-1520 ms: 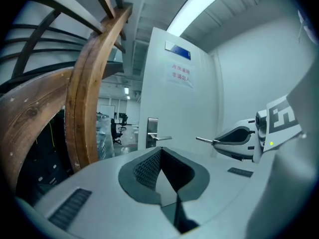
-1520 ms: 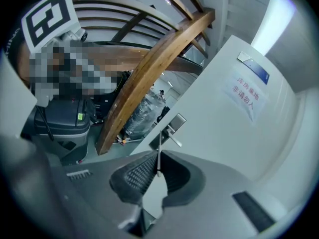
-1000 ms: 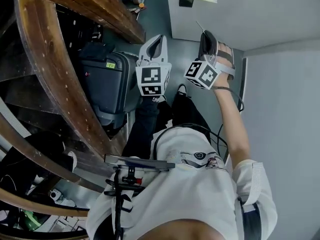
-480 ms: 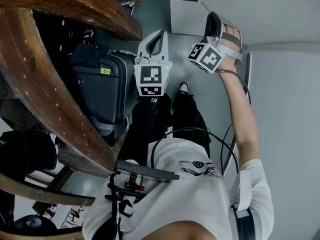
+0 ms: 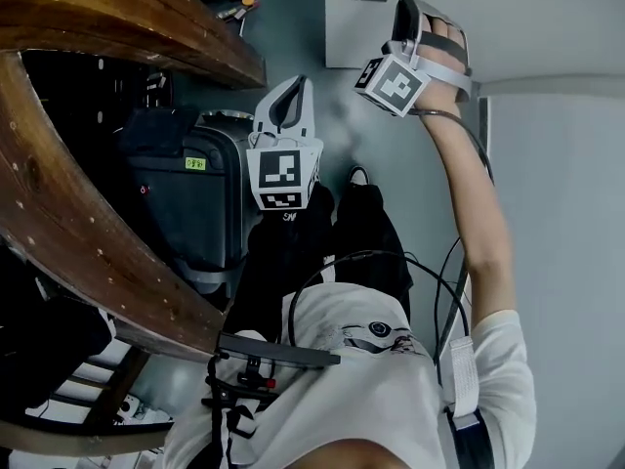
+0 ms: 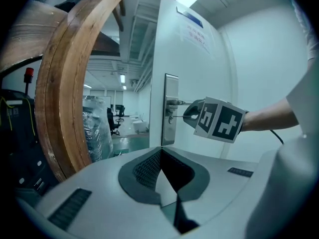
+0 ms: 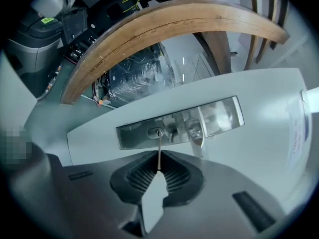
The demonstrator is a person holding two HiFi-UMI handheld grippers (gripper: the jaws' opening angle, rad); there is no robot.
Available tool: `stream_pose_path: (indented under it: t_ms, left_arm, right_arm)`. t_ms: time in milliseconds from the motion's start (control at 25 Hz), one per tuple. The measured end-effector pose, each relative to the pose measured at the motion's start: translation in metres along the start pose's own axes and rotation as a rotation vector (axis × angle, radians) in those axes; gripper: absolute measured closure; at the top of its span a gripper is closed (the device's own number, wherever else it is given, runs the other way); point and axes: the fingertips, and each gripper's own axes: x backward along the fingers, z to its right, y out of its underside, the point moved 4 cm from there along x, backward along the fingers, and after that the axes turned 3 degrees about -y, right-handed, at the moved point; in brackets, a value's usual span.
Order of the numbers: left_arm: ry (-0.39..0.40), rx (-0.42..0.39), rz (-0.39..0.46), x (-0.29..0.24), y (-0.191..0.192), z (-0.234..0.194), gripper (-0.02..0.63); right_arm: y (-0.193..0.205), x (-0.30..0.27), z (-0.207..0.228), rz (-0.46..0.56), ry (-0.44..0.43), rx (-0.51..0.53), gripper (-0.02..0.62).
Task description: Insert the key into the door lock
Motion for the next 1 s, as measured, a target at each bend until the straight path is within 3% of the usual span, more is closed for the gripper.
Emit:
stream_pose_path:
  t_ms: [440, 680, 1000]
  left_arm:
    - [0.025, 0.004, 0.003, -0.004, 0.006, -0.006, 0.604]
    - [0.03, 0.009, 0.002, -0.003, 0.009, -0.005, 0.604]
    - [0.035, 0.01, 0.018, -0.002, 0.011, -0.011, 0.604]
  right_arm:
    - [0.004, -0.006, -0.007, -0.043, -0.04, 0.023, 0.568]
    - [0.002, -0.011, -0.009, -0.066, -0.019, 0.062, 0.568]
    - [-0.01, -0.012, 0.0, -0.147, 0.082, 0.115, 0.568]
